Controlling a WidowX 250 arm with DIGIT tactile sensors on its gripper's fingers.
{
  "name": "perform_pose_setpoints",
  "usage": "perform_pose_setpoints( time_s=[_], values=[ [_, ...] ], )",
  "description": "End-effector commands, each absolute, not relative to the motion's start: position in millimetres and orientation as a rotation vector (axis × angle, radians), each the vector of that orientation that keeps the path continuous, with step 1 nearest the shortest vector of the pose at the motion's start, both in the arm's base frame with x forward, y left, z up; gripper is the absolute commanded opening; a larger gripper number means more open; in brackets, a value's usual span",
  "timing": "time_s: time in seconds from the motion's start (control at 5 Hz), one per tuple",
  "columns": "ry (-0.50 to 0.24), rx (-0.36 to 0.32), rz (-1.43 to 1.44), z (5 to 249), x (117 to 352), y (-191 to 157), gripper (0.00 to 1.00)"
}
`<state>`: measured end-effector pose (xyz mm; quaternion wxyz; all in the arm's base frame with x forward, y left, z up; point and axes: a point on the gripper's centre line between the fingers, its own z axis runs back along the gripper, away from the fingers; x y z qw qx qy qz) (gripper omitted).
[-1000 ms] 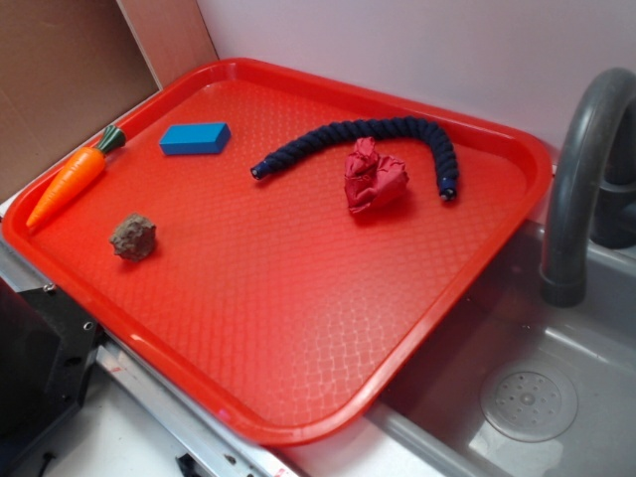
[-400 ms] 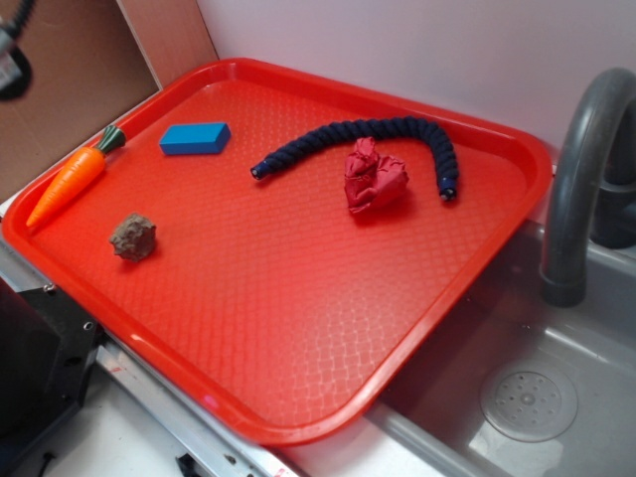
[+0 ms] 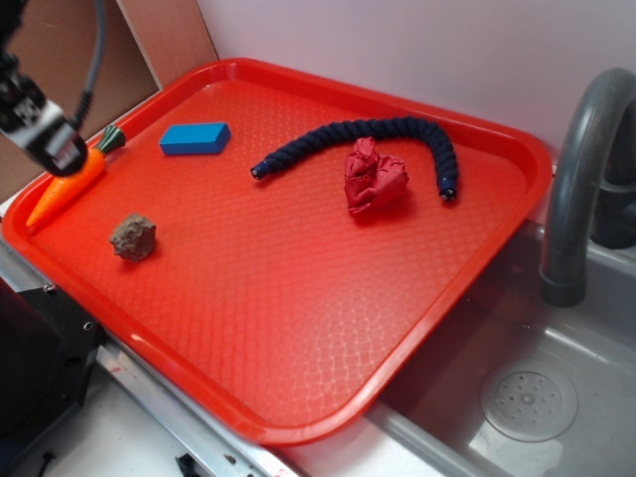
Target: Grab the rock.
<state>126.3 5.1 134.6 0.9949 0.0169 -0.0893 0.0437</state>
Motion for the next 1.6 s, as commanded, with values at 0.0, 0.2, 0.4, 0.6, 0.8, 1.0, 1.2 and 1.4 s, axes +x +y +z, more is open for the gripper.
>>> perform_pose_setpoints(
  time_s=[0.0,0.2,0.4,0.6,0.8,1.0,1.2,1.4],
  values=[
    [-0.11,0.065,0.127,83.2,139.8,28.3,1.0],
    [-0.074,0.039,0.111,59.0,148.1,28.7,1.0],
    [-0.048,0.028,0.079,42.2,152.5,25.5,1.0],
    [-0.01,0.03,0.032,27.1,154.7,21.0,1.0],
    [0.003,0.049,0.032,20.5,154.2,20.4,1.0],
    [-0.009,0.043,0.044,17.7,153.2,20.9,0.0],
    [-0.014,0.039,0.05,18.6,153.8,19.9,0.0],
    [-0.006,0.056,0.066,17.6,154.1,21.8,0.0]
  ],
)
